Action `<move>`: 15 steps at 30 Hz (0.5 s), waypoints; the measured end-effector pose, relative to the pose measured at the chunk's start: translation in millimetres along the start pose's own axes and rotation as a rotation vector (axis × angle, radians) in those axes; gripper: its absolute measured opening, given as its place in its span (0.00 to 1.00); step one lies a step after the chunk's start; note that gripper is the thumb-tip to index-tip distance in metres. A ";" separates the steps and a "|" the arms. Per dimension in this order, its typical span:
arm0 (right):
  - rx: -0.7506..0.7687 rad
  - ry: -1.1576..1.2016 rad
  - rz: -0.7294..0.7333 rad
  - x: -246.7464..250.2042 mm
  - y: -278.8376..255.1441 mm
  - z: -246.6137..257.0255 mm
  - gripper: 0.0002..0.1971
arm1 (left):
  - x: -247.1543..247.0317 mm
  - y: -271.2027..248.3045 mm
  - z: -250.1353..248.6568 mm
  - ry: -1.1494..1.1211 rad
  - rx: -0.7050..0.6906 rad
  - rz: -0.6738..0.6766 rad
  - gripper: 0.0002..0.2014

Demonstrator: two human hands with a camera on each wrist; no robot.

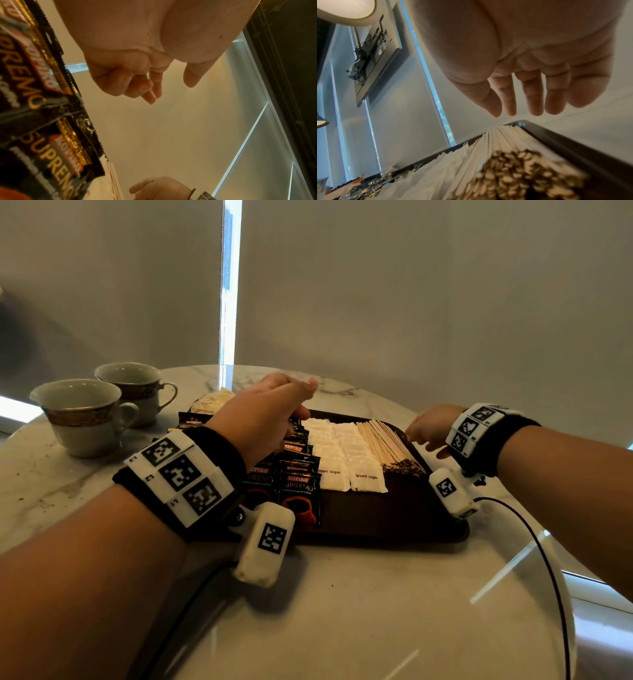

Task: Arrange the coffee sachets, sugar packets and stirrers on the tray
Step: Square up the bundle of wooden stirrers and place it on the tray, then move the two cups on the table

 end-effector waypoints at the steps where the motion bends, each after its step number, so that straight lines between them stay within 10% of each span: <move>1: -0.026 0.077 0.000 1.8 -0.6 -6.1 0.11 | 0.1 -0.5 -0.8 -0.073 0.036 0.033 0.15; 15: 0.090 -0.059 0.065 0.1 -38.0 -8.1 0.09 | -12.1 -11.4 -5.0 -0.164 0.118 0.100 0.12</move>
Point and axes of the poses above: each hand's wrist, its own y-axis towards the middle knuckle, its own x-axis out of the back of the hand, z = x × y, the point moved 1 cm from there along y, towards the middle knuckle, and after that the axes turned 8 degrees about y, right-handed, at the moved point
